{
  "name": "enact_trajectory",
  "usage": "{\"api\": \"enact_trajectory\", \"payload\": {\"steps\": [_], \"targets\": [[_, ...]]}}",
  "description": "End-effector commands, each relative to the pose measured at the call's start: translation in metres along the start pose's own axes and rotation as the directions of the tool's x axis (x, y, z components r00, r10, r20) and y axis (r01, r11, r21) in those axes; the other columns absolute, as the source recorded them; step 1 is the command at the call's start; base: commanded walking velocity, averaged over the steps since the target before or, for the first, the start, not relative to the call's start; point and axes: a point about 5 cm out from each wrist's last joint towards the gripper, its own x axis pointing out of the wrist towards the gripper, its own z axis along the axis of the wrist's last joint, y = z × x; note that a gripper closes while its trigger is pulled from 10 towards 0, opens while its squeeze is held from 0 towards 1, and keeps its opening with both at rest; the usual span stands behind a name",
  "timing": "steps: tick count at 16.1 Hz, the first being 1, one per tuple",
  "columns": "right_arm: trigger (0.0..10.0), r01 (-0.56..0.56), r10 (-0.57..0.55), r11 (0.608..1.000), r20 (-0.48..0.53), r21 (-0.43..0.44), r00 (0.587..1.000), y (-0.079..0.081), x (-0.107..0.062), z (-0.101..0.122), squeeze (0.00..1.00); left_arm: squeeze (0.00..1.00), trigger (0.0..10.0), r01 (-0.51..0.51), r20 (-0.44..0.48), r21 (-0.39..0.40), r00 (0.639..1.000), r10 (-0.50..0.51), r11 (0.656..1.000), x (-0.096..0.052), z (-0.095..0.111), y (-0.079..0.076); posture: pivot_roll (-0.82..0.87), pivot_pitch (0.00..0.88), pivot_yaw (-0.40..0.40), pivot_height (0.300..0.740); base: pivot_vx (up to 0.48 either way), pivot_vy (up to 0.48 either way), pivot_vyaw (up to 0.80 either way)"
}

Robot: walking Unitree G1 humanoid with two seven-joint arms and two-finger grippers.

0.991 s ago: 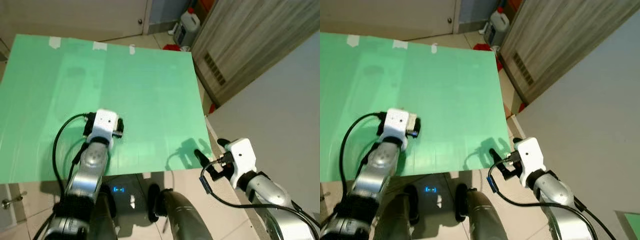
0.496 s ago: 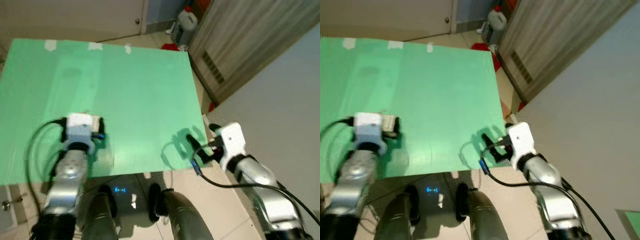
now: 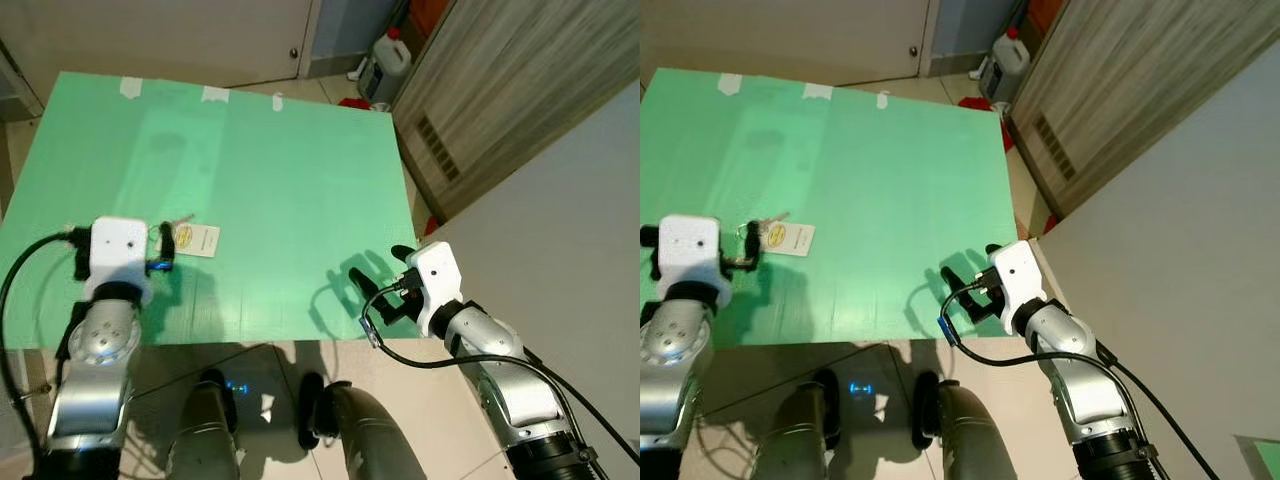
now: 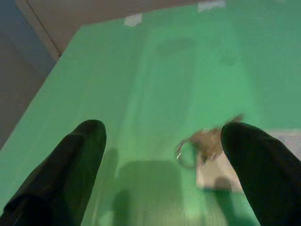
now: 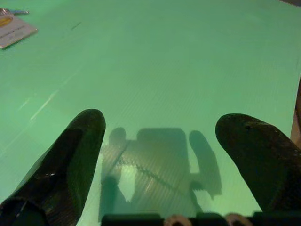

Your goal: Hang keys on a hook

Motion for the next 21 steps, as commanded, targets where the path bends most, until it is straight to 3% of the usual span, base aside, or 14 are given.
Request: {"api": "enact_trajectory", "payload": {"steps": [1, 5, 8, 13, 18, 20, 21], "targets": [[10.0, 0.003, -0.003, 1.0, -0.031, -0.006, 1.0, -0.004, -0.005, -0.008, 0.0, 0.0, 10.0, -0.004, -0.023, 0.026, 1.0, 0.005, 1.0, -0.001, -0.009, 0.0, 0.11, 0.274, -0.244, 0.71, 0.0, 0.0, 0.0], [10.0, 0.019, -0.019, 1.0, -0.033, -0.015, 0.999, -0.009, -0.012, -0.01, 0.0, 0.0, 10.0, 0.001, -0.025, 0.052, 1.0, 0.0, 0.999, 0.014, -0.012, 0.0, 0.05, 0.282, -0.252, 0.71, 0.0, 0.0, 0.0], [10.0, 0.045, -0.046, 0.999, -0.044, -0.022, 0.998, -0.012, -0.025, -0.012, 0.0, 0.0, 10.0, 0.03, -0.033, 0.058, 0.999, -0.028, 0.998, 0.025, -0.016, -0.009, 0.0, 0.29, -0.256, 0.71, 0.0, 0.0, 0.0], [10.0, 0.078, -0.08, 0.997, -0.071, -0.028, 0.994, -0.015, -0.045, -0.016, 0.0, 0.0, 10.0, 0.037, -0.072, 0.017, 0.997, -0.036, 0.999, 0.036, -0.025, -0.017, -0.07, 0.31, -0.262, 0.71, 0.0, 0.0, 0.0], [10.0, 0.093, -0.095, 0.995, -0.082, -0.031, 0.992, -0.016, -0.052, -0.016, 0.0, 0.0, 10.0, -0.001, -0.121, -0.041, 0.993, -0.004, 0.999, 0.041, -0.037, -0.018, -0.09, 0.317, -0.263, 0.71, 0.0, 0.0, 0.0], [10.0, 0.093, -0.095, 0.995, -0.085, -0.031, 0.992, -0.016, -0.052, -0.016, 0.0, 0.0, 7.9, -0.002, -0.143, -0.076, 0.99, -0.009, 0.997, 0.041, -0.041, -0.019, -0.09, 0.32, -0.264, 0.71, 0.0, 0.0, 0.0], [10.0, 0.092, -0.094, 0.995, -0.087, -0.031, 0.992, -0.015, -0.053, -0.016, 0.0, 0.0, 2.8, 0.004, -0.152, -0.109, 0.988, -0.02, 0.994, 0.042, -0.043, -0.021, -0.09, 0.322, -0.268, 0.71, 0.0, 0.0, 0.0]]}}
